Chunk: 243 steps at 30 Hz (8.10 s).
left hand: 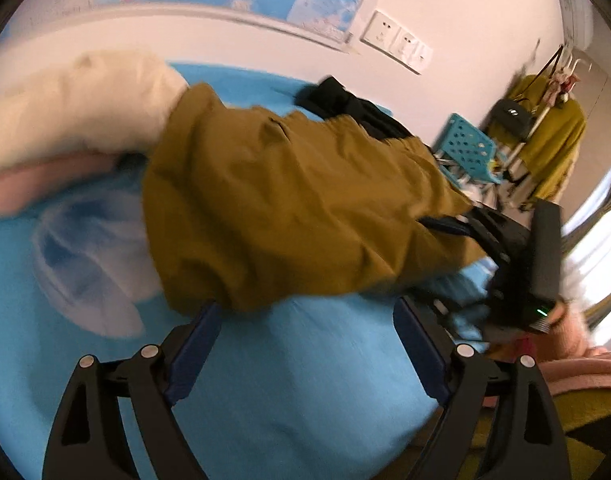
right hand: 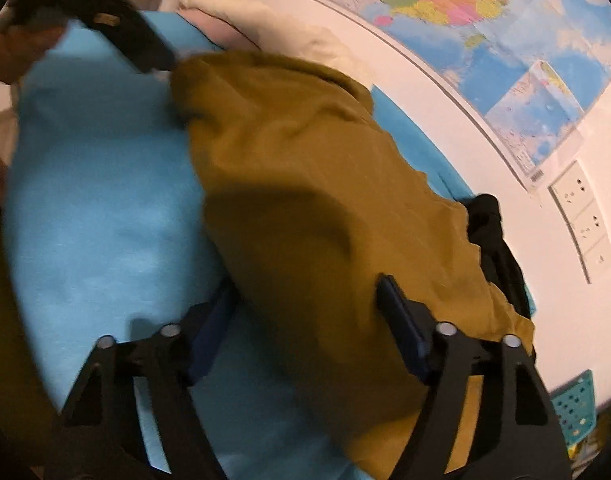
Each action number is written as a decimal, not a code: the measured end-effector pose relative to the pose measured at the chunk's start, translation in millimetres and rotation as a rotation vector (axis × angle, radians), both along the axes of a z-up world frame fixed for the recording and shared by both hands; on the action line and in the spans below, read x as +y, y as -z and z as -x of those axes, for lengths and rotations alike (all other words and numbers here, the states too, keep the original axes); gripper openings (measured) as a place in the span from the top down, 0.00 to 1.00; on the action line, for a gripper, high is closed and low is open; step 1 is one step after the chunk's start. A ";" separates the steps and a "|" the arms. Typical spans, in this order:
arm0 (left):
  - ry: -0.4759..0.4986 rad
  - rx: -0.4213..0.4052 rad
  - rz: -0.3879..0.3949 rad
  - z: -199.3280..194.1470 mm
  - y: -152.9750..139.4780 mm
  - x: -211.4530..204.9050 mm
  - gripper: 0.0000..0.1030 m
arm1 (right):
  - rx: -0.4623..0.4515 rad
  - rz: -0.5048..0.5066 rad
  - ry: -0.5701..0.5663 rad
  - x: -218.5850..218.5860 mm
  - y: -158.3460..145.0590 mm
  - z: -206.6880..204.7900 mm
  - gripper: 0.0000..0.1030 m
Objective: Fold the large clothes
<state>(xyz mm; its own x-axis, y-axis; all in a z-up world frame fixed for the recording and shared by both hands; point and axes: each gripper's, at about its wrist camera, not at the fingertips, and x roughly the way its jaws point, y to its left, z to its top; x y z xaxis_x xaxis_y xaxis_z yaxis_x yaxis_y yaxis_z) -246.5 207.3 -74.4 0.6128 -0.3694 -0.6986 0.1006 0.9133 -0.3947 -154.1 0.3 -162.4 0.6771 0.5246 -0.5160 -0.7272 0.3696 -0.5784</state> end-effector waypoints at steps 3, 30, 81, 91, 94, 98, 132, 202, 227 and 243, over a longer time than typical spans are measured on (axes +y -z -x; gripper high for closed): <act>0.014 0.028 0.082 -3.8 12.4 -3.3 0.18 | 0.062 -0.056 0.005 -5.3 -9.2 -7.3 0.53; -0.258 0.015 0.456 -106.9 26.2 14.4 0.27 | 0.413 -0.410 0.047 -36.4 -61.6 -45.2 0.62; -0.151 0.103 0.278 -107.3 30.1 12.5 0.37 | 0.922 -1.195 0.593 -177.3 -1.3 -107.1 0.20; -0.132 0.093 0.187 -113.0 21.2 12.3 0.24 | 0.927 -1.191 0.556 -161.8 -3.4 -128.2 0.21; -0.157 0.073 0.119 -116.1 21.2 7.8 0.24 | 0.940 -1.213 0.542 -164.8 -3.3 -130.2 0.21; -0.202 0.085 0.094 -124.6 21.0 7.5 0.26 | 0.939 -1.225 0.554 -167.2 0.1 -134.2 0.35; -0.239 0.059 -0.062 -124.8 8.3 -0.1 0.67 | 0.951 -1.199 0.446 -167.8 -0.6 -144.7 0.79; -0.437 -0.383 -0.298 -68.4 -201.9 108.8 0.76 | 0.605 -1.036 -0.174 -14.9 -218.0 -154.4 0.84; -0.714 -0.344 -0.426 -52.6 -228.2 225.7 0.78 | 0.670 -0.920 -0.354 146.2 -242.5 -169.5 0.84; -0.856 -0.271 -0.475 -70.0 -214.1 330.8 0.78 | 0.633 -0.846 -0.403 252.7 -230.1 -162.9 0.84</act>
<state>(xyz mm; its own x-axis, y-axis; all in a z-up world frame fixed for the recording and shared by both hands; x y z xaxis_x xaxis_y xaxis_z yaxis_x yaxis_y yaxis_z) -176.5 538.1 139.8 0.7008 0.5475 -0.4574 -0.6286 0.7771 -0.0329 8.8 253.0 67.6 0.1229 0.9891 -0.0815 -0.9552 0.1401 0.2607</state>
